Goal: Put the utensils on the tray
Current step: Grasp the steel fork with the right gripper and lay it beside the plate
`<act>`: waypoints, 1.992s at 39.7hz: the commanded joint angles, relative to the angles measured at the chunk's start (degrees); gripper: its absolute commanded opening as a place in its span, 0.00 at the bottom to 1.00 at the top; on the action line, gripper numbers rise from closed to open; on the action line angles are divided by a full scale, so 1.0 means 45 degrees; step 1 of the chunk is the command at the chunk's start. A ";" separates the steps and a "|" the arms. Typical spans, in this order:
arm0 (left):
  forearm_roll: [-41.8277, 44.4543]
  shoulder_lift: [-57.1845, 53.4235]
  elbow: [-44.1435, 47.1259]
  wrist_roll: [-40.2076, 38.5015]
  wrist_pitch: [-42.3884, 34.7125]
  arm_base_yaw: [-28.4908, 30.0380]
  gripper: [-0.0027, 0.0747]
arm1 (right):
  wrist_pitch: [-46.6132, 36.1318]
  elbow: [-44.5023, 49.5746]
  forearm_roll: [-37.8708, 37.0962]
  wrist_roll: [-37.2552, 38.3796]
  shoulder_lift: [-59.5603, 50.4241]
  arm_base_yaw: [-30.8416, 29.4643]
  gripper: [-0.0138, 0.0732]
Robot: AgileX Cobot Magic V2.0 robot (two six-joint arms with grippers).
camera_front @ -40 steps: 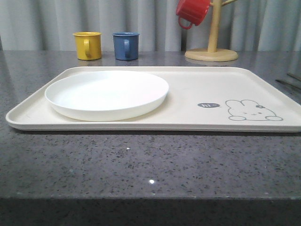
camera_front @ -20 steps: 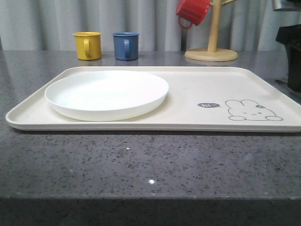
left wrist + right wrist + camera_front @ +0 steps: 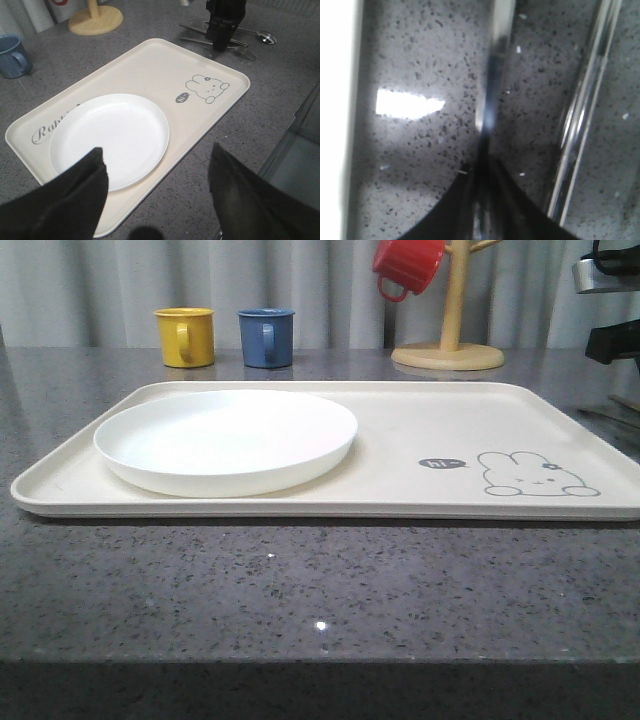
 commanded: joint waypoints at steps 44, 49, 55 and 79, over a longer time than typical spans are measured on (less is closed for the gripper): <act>-0.0088 0.0034 -0.0329 -0.0111 -0.0986 -0.0095 0.58 | -0.0327 -0.2282 0.4327 0.4543 0.0301 0.4046 0.09; -0.0088 0.0034 -0.0329 -0.0111 -0.0986 -0.0095 0.58 | -0.0664 -0.2282 0.3761 0.5001 0.0458 0.4046 0.09; -0.0088 0.0034 -0.0329 -0.0111 -0.0986 -0.0095 0.58 | -0.0806 -0.2282 0.3254 0.5531 0.0498 0.4046 0.12; -0.0088 0.0034 -0.0329 -0.0111 -0.0986 -0.0095 0.58 | -0.1348 -0.2282 0.3210 0.5552 0.0498 0.4046 0.51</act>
